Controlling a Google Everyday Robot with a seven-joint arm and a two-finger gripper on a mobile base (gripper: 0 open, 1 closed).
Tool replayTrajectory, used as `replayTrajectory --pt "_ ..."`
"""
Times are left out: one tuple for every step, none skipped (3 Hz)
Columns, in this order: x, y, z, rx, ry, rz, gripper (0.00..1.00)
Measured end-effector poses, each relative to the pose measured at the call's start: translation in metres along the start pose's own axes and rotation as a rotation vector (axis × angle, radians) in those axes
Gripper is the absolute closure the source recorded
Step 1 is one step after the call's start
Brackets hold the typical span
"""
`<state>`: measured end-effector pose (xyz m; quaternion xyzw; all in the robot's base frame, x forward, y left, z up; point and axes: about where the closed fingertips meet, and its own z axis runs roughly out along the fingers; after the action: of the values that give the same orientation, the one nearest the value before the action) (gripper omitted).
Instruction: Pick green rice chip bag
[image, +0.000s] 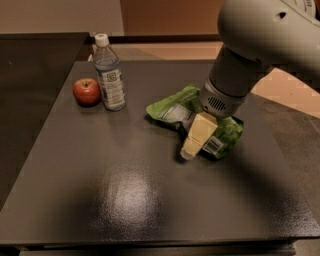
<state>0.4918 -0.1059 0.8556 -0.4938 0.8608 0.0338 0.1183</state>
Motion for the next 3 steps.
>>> replayTrajectory --pt "-0.001 -0.001 0.002 0.021 0.019 -0.004 0.17" --pt "-0.003 -0.003 -0.001 0.043 0.032 -0.012 0.41" --pt "-0.005 -0.005 -0.008 0.054 0.030 -0.027 0.64"
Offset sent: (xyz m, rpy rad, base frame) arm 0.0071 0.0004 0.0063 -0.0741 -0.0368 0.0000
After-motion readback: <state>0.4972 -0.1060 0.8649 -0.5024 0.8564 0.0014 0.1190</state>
